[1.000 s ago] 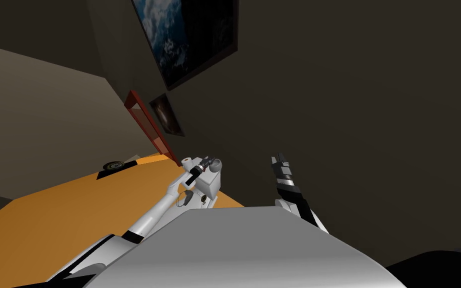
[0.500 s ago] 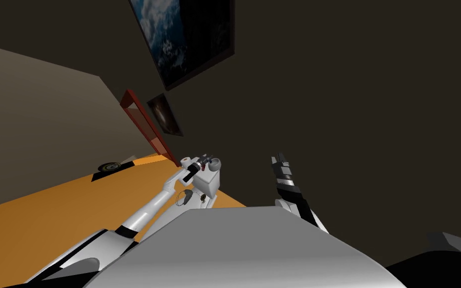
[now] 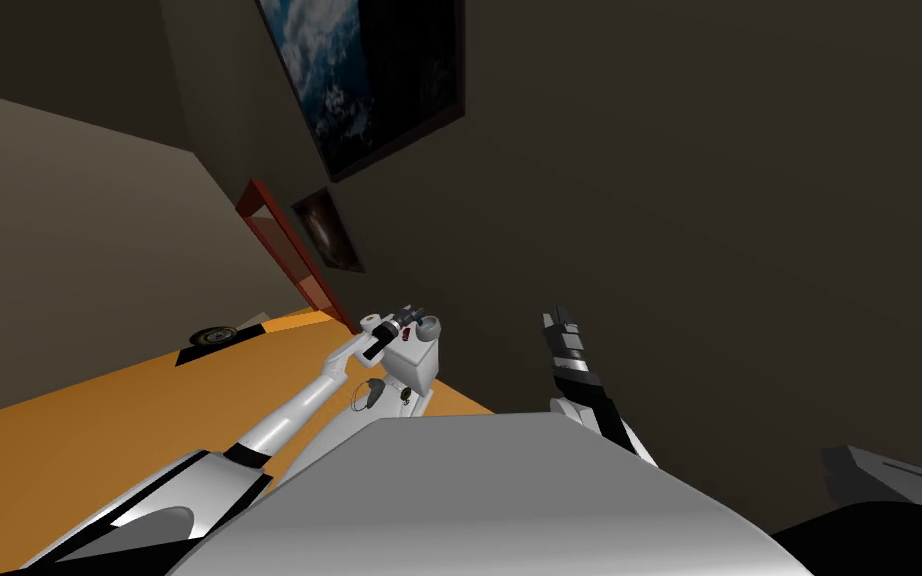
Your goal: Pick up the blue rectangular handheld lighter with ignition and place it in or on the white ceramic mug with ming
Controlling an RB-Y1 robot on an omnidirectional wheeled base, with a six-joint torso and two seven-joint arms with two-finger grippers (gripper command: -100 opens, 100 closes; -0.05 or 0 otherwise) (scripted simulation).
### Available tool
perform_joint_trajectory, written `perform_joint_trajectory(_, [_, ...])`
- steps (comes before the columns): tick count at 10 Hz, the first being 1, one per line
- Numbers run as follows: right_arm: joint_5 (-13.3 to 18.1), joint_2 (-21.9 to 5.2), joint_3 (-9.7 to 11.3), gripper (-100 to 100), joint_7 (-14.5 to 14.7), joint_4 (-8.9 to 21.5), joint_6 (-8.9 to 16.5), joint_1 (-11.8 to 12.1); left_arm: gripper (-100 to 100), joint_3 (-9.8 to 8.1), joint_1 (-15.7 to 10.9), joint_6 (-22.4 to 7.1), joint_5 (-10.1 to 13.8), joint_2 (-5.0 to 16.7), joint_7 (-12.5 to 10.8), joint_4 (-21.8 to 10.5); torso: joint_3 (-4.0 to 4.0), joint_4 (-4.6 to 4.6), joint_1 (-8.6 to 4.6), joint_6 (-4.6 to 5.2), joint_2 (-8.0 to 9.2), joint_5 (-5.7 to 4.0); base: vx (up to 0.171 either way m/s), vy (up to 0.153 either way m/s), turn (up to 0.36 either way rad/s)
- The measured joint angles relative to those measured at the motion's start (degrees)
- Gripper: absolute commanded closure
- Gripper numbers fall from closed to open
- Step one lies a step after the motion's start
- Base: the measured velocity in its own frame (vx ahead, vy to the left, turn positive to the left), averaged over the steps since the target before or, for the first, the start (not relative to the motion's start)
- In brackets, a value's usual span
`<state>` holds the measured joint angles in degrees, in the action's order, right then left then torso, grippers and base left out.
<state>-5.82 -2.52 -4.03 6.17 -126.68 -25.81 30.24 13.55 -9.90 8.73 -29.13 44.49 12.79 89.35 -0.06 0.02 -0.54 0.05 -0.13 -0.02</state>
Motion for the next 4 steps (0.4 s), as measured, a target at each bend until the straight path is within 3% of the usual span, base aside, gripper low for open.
perform_joint_trajectory(4, [0.0,0.0,0.0,0,0.0,0.0,0.0,0.0,0,0.0,0.0,0.0,0.0,0.0,0.0,0.0,-0.02,-0.01,0.01,0.0,-0.03,0.0,0.0,0.0,0.0])
